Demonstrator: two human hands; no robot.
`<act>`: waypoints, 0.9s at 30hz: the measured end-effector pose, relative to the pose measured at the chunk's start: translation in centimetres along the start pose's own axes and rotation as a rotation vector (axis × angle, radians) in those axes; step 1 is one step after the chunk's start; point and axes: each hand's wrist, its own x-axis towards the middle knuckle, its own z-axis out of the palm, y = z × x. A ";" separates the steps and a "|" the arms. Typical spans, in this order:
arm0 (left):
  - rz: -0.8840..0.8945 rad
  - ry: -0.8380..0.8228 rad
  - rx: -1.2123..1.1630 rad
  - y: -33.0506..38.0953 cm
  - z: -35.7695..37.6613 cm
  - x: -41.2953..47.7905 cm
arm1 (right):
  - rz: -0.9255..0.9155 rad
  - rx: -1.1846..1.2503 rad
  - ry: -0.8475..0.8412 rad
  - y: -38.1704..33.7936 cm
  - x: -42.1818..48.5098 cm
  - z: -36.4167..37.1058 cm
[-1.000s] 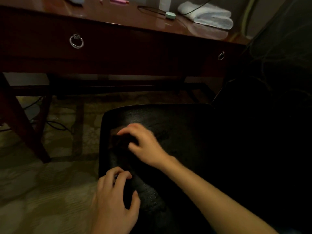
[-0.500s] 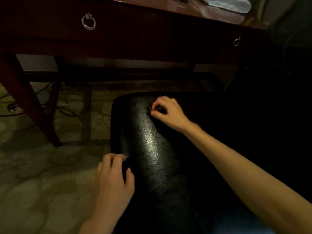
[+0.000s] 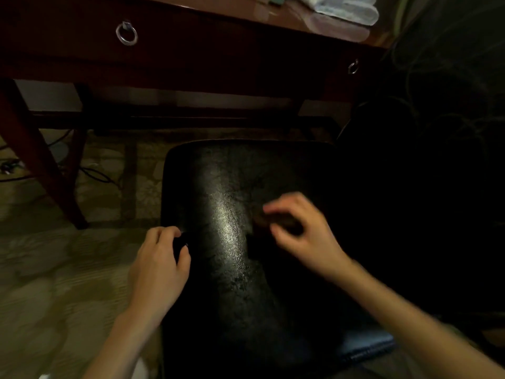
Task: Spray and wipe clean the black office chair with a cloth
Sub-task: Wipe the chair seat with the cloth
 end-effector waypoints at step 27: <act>0.012 -0.142 -0.071 -0.4 -0.4 -3.0 | 0.224 -0.068 -0.118 -3.1 -18.5 0.4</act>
